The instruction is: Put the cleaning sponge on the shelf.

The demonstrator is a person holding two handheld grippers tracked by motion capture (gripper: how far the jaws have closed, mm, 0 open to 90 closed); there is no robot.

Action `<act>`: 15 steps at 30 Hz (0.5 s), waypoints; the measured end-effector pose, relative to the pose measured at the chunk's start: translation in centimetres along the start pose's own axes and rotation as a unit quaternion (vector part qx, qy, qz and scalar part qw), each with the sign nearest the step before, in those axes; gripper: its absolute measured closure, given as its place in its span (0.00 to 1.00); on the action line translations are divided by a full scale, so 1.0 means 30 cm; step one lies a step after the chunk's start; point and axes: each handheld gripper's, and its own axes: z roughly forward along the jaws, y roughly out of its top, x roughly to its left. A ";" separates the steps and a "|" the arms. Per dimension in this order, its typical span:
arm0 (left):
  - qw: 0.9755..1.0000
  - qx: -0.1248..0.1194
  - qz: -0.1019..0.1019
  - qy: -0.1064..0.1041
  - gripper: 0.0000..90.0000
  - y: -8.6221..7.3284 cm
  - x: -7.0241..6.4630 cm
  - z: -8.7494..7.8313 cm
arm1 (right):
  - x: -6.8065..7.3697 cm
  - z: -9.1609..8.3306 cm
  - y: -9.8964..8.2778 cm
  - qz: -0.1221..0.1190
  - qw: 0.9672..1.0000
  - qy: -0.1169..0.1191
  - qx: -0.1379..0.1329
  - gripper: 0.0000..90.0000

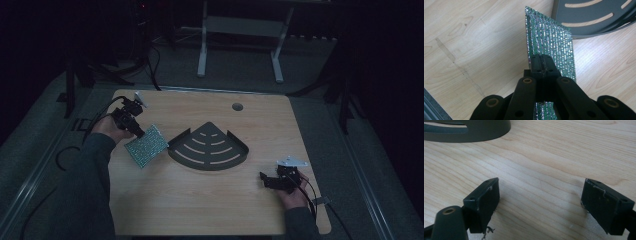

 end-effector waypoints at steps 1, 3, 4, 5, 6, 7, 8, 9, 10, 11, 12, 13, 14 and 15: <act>1.000 0.000 0.002 0.000 1.00 0.004 -0.001 -0.003 | 0.000 0.000 0.000 0.000 1.000 0.000 0.000 0.16; 1.000 -0.002 0.004 0.000 1.00 0.014 -0.008 -0.010 | 0.000 0.000 0.000 0.000 1.000 0.000 0.000 0.16; 1.000 -0.002 0.004 0.000 1.00 0.014 -0.008 -0.010 | 0.000 0.000 0.000 0.000 1.000 0.000 0.000 0.16; 1.000 -0.002 0.008 0.001 1.00 0.024 -0.014 -0.015 | 0.000 0.000 0.000 0.000 1.000 0.000 0.000 0.16; 1.000 -0.004 0.009 0.000 1.00 0.028 -0.016 -0.017 | 0.000 0.000 0.000 0.000 1.000 0.000 0.000 0.16; 1.000 -0.006 0.010 -0.001 1.00 0.032 -0.019 -0.018 | 0.000 0.000 0.000 0.000 1.000 0.000 0.000 0.16; 1.000 -0.004 0.011 0.000 1.00 0.037 -0.022 -0.018 | 0.000 0.000 0.000 0.000 1.000 0.000 0.000 0.16; 1.000 -0.004 0.013 0.001 1.00 0.043 -0.026 -0.017 | 0.000 0.000 0.000 0.000 1.000 0.000 0.000 0.16; 1.000 -0.005 0.015 0.001 1.00 0.047 -0.027 -0.016 | 0.000 0.000 0.000 0.000 1.000 0.000 0.000 0.16; 1.000 -0.004 0.016 0.000 1.00 0.052 -0.029 -0.016 | 0.000 0.000 0.000 0.000 1.000 0.000 0.000 0.16; 1.000 -0.005 0.016 0.000 1.00 0.057 -0.032 -0.015 | 0.000 0.000 0.000 0.000 1.000 0.000 0.000 0.16; 1.000 -0.006 0.015 -0.001 1.00 0.063 -0.034 -0.013 | 0.000 0.000 0.000 0.000 1.000 0.000 0.000 0.16; 1.000 -0.006 0.016 0.000 1.00 0.068 -0.037 -0.012 | 0.000 0.000 0.000 0.000 1.000 0.000 0.000 0.16; 1.000 -0.006 0.018 0.000 1.00 0.074 -0.040 -0.010 | 0.000 0.000 0.000 0.000 1.000 0.000 0.000 0.16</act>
